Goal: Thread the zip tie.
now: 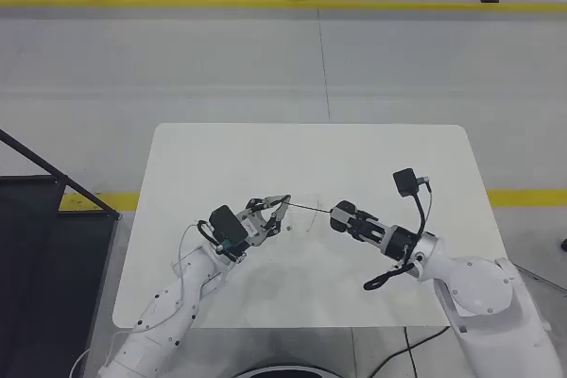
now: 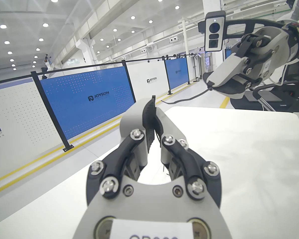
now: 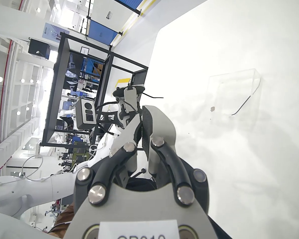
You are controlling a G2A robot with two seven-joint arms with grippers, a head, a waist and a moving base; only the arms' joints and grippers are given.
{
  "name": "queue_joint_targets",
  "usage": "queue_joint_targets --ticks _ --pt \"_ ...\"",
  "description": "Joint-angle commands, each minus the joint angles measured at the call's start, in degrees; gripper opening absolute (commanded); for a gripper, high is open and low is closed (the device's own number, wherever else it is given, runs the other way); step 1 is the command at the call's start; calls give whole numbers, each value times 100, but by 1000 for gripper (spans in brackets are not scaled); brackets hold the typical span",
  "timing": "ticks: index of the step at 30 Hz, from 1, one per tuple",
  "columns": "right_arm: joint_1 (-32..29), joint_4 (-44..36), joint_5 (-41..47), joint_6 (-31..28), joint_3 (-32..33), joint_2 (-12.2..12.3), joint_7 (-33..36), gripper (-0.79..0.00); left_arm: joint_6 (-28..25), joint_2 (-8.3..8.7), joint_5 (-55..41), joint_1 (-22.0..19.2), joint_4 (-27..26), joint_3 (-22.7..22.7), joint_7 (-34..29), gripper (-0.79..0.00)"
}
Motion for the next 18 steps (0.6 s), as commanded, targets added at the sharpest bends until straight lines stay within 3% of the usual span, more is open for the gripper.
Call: queue_joint_targets --ticks 1,18 --pt "9 8 19 -12 -6 -1 -23 -785 0 0 0 0 0 0 0 -785" --pt "-51 71 113 -34 15 7 -154 -785 0 0 0 0 0 0 0 -785"
